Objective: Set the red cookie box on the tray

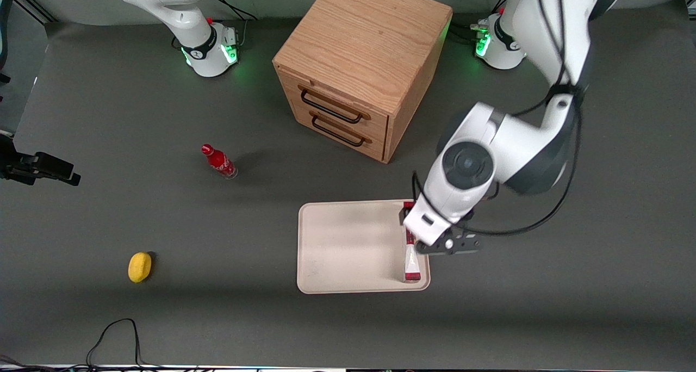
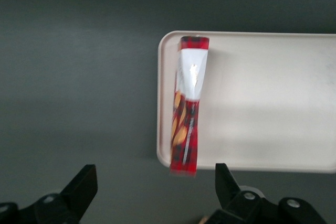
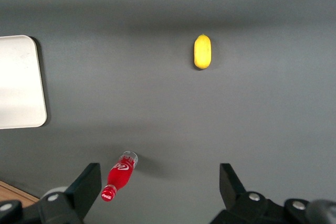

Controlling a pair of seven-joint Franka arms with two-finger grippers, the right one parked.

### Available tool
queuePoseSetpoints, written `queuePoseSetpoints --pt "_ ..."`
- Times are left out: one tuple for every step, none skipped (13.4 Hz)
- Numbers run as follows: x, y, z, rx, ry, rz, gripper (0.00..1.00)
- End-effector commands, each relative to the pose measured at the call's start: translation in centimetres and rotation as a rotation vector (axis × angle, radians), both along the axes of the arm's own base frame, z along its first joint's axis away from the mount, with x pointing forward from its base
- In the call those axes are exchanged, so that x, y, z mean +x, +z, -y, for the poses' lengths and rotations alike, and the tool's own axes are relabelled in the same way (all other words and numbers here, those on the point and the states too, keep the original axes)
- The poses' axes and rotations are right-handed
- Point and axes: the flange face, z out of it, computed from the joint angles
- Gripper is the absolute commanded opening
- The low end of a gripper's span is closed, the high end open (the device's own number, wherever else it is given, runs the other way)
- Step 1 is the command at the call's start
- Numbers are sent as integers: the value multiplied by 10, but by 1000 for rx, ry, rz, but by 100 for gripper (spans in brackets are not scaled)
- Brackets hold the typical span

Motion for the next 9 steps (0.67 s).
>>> queuePoseSetpoints --pt "-32 65 -16 14 21 2 100" --pt "-40 81 -19 16 23 6 100" --pt "-47 96 -23 12 24 3 100" --pt "-50 106 -33 11 35 -4 100" --pt "-51 115 -49 9 54 -16 100" --pt "-51 118 -61 3 44 -42 100" --pt "-48 121 -77 -2 36 -44 100" --pt "-43 122 -96 -5 46 -49 100" --pt "-40 121 -115 -3 39 -63 100"
